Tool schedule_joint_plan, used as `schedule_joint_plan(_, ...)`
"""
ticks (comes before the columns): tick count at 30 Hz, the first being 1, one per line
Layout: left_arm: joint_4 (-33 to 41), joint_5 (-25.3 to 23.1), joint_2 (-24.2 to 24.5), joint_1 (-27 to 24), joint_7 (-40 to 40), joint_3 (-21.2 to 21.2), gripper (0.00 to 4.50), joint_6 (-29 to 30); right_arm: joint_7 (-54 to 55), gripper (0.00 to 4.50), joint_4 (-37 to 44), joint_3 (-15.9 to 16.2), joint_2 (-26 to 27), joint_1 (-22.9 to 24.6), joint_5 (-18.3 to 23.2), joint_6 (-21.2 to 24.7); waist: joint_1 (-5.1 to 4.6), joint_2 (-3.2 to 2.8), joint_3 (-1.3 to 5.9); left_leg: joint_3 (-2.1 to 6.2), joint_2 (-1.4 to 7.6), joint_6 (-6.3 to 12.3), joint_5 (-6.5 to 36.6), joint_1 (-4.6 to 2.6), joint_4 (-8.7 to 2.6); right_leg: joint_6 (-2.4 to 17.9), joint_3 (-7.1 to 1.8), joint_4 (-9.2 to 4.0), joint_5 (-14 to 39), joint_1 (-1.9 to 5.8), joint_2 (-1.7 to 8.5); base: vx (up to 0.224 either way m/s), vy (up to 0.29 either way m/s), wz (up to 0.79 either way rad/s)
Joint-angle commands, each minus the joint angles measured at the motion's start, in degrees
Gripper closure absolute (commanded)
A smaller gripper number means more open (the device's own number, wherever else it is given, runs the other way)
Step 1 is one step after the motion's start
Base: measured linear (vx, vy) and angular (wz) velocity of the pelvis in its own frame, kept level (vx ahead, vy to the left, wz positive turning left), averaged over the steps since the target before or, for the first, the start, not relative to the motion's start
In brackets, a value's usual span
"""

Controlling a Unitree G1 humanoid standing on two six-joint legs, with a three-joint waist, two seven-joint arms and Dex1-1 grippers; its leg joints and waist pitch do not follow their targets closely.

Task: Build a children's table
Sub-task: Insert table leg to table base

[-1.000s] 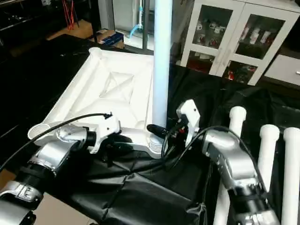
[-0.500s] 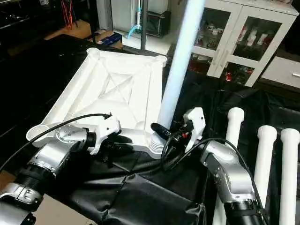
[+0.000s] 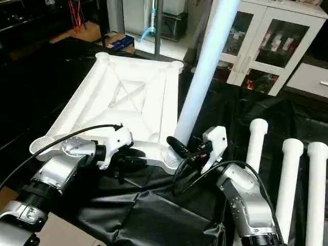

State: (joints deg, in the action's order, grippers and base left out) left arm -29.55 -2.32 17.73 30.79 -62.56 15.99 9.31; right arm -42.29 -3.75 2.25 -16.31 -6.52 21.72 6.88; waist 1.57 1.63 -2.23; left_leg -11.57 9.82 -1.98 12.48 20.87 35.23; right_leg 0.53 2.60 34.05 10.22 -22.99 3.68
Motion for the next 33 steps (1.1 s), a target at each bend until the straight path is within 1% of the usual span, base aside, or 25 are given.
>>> schedule_joint_plan(1,0.74,1.52,-0.22,-0.16,0.20,-0.83,3.72,-0.02,0.92,2.67,-4.69,2.73,-2.02,2.27,-5.41,3.98,-0.44,0.12,2.17,2.25,4.10,0.16,16.60,-0.86,-5.86,9.54,-2.99,-4.98,21.10,1.36,5.06,0.000,0.000,0.00)
schedule_joint_plan(3,0.71,1.51,-0.17,-0.14,0.19,-0.81,3.72,-0.02,0.14,2.67,-4.82,4.17,-2.90,2.16,-5.71,6.04,-0.47,0.15,2.17,2.30,4.10,0.07,16.69,-0.82,-5.90,9.59,-2.99,-4.95,20.90,1.38,5.04,0.000,0.000,0.00)
schedule_joint_plan(5,0.80,1.48,-0.02,-0.18,0.04,-0.75,3.72,0.02,-1.34,2.67,-5.35,6.30,-4.34,2.35,-7.30,6.77,-0.50,0.18,2.12,2.31,4.15,-0.11,17.73,-0.95,-5.92,9.39,-3.01,-5.05,21.58,1.27,5.03,0.000,0.000,0.00)
schedule_joint_plan(6,0.80,1.48,-0.02,-0.18,0.04,-0.75,3.72,0.02,-1.34,2.67,-5.35,6.30,-4.34,2.35,-7.30,6.77,-0.53,0.23,2.08,2.30,4.12,-0.19,18.17,-0.95,-5.94,9.24,-3.06,-5.18,22.11,1.24,5.08,0.000,0.000,0.00)
schedule_joint_plan(8,0.95,1.51,0.10,-0.25,-0.04,-0.74,3.72,0.11,-2.22,2.67,-5.87,7.36,-4.80,2.38,-8.11,7.40,-0.63,0.47,2.05,2.44,4.11,-0.53,19.62,-1.02,-6.06,8.60,-3.02,-5.42,24.17,1.20,5.11,0.000,0.000,0.00)
schedule_joint_plan(10,0.94,1.52,0.14,-0.26,-0.06,-0.74,3.72,0.13,-2.32,2.67,-6.13,7.42,-4.58,2.14,-8.10,7.62,-0.70,0.45,2.08,2.53,4.13,-0.72,20.22,-1.16,-6.15,8.26,-3.05,-5.58,25.00,1.11,5.15,0.000,0.000,0.00)
schedule_joint_plan(11,0.93,1.51,0.16,-0.30,-0.04,-0.73,3.72,0.13,-2.31,2.67,-6.36,7.42,-4.35,1.84,-8.02,7.84,-0.81,0.57,2.17,2.58,4.11,-0.86,20.45,-1.17,-6.21,8.11,-3.02,-5.58,25.04,1.16,5.09,0.000,0.000,0.00)
schedule_joint_plan(12,0.93,1.51,0.17,-0.31,-0.04,-0.73,3.72,0.13,-2.31,2.67,-6.43,7.42,-4.28,1.74,-7.99,7.91,-0.86,0.73,2.22,2.59,4.14,-0.87,20.41,-1.19,-6.23,8.12,-3.01,-5.56,24.83,1.17,5.08,0.000,0.000,0.00)
schedule_joint_plan(13,0.96,1.49,0.20,-0.37,-0.02,-0.71,3.72,0.12,-2.16,2.67,-6.68,7.28,-3.99,1.43,-7.81,8.18,-0.97,0.67,2.26,2.58,4.15,-0.90,20.29,-1.21,-6.26,8.37,-3.00,-5.54,24.03,1.14,5.05,0.000,0.000,0.00)
schedule_joint_plan(15,1.02,1.57,0.23,-0.43,0.01,-0.70,3.72,0.19,-1.92,2.67,-7.03,7.09,-3.76,1.16,-7.37,8.44,-1.14,0.80,2.28,2.55,4.12,-0.84,20.34,-1.17,-6.28,8.65,-2.98,-5.53,23.72,1.18,5.03,0.000,0.000,0.00)
schedule_joint_plan(16,1.01,1.61,0.28,-0.47,0.00,-0.70,3.72,0.19,-1.49,2.67,-7.59,6.71,-3.50,0.88,-7.01,8.51,-1.25,0.74,2.23,2.60,4.11,-0.83,20.56,-1.10,-6.33,8.69,-2.97,-5.56,24.15,1.20,5.05,0.000,0.000,0.00)
schedule_joint_plan(17,1.02,1.65,0.37,-0.51,-0.04,-0.68,3.72,0.20,-1.19,2.67,-8.05,6.35,-3.38,0.56,-6.42,8.64,-1.36,0.68,2.17,2.58,4.11,-0.91,21.27,-1.24,-6.29,8.57,-2.99,-5.74,25.20,1.02,5.09,0.000,0.000,0.00)
schedule_joint_plan(18,1.02,1.65,0.37,-0.51,-0.04,-0.68,3.72,0.20,-1.19,2.67,-8.05,6.35,-3.38,0.56,-6.42,8.64,-1.51,0.69,2.08,2.71,4.13,-1.10,22.04,-1.21,-6.37,8.29,-2.94,-5.82,26.44,0.99,5.06,0.000,0.000,0.00)
schedule_joint_plan(20,1.10,1.68,0.55,-0.61,-0.26,-0.61,3.72,0.22,-0.40,2.67,-9.05,5.10,-3.01,-0.83,-5.17,9.36,-1.63,0.57,2.14,2.83,4.11,-1.33,22.83,-1.33,-6.37,7.96,-2.91,-5.93,27.48,0.92,5.11,0.000,0.000,0.00)
schedule_joint_plan(21,1.10,1.65,0.61,-0.62,-0.36,-0.55,3.72,0.17,-0.09,2.67,-10.12,4.90,-3.13,-2.12,-5.54,9.09,-1.82,0.47,2.17,2.96,4.15,-1.57,23.17,-1.27,-6.49,7.98,-2.79,-5.88,27.43,1.02,5.03,0.000,0.000,0.00)
schedule_joint_plan(22,1.14,1.65,0.65,-0.64,-0.43,-0.49,3.72,0.17,0.22,2.67,-11.13,4.94,-3.34,-3.19,-6.05,8.66,-1.90,0.48,2.07,2.95,4.15,-1.68,23.51,-1.23,-6.52,7.97,-2.79,-5.96,27.56,0.95,4.98,0.000,0.000,0.00)
schedule_joint_plan(23,1.13,1.65,0.65,-0.64,-0.44,-0.48,3.72,0.16,0.26,2.67,-11.30,4.95,-3.36,-3.34,-6.14,8.59,-2.01,0.44,2.07,2.99,4.13,-1.96,24.08,-1.29,-6.54,8.01,-2.76,-5.99,27.69,0.90,4.99,0.000,0.000,0.00)
schedule_joint_plan(24,1.05,1.64,0.65,-0.59,-0.49,-0.43,3.72,0.12,0.49,2.67,-12.20,5.00,-3.48,-4.16,-6.59,8.21,-2.19,0.42,2.09,3.07,4.13,-2.15,24.31,-1.23,-6.64,7.97,-2.68,-5.99,27.49,1.04,4.99,0.000,0.000,0.00)
schedule_joint_plan(25,1.08,1.63,0.64,-0.61,-0.50,-0.39,3.72,0.11,0.41,2.67,-12.44,5.05,-3.51,-4.43,-6.67,8.13,-2.28,0.42,2.11,3.10,4.13,-2.20,24.32,-1.18,-6.67,7.95,-2.67,-6.00,27.28,1.10,4.99,0.000,0.000,0.00)
schedule_joint_plan(26,1.30,1.56,0.55,-0.73,-0.55,-0.18,3.72,0.08,-0.20,2.67,-13.50,5.18,-3.60,-5.76,-7.10,7.95,-2.49,0.70,2.06,3.13,4.13,-2.17,24.70,-1.14,-6.70,7.90,-2.64,-6.02,27.59,1.03,4.99,0.000,0.000,0.00)
schedule_joint_plan(27,1.30,1.56,0.55,-0.73,-0.55,-0.18,3.73,0.08,-0.20,2.67,-13.50,5.18,-3.60,-5.76,-7.10,7.95,-2.63,0.59,2.03,3.09,4.10,-2.19,25.43,-1.33,-6.62,7.91,-2.70,-6.15,28.41,0.82,5.05,0.000,0.000,0.00)
schedule_joint_plan(29,1.47,1.62,0.51,-0.79,-0.40,-0.04,3.73,0.08,-0.71,2.67,-13.33,5.30,-3.50,-5.95,-7.25,8.17,-2.76,0.76,2.01,3.08,4.08,-2.03,25.53,-1.30,-6.58,7.67,-2.76,-6.31,29.21,0.79,5.09,0.000,0.000,0.00)
schedule_joint_plan(30,1.48,1.61,0.52,-0.81,-0.31,-0.06,3.74,0.06,-0.71,2.67,-13.25,5.34,-3.47,-5.83,-7.26,8.12,-2.72,0.81,1.96,3.05,4.10,-1.95,25.55,-1.40,-6.56,7.55,-2.81,-6.40,29.71,0.65,5.14,0.000,0.000,0.00)
schedule_joint_plan(33,1.64,1.51,0.71,-1.02,0.71,-0.35,3.74,-0.02,-0.25,2.67,-13.03,5.64,-3.10,-4.39,-7.40,6.72,-2.67,0.79,1.94,3.03,4.12,-1.80,25.41,-1.42,-6.54,7.39,-2.85,-6.47,30.02,0.58,5.16,0.000,0.000,0.00)
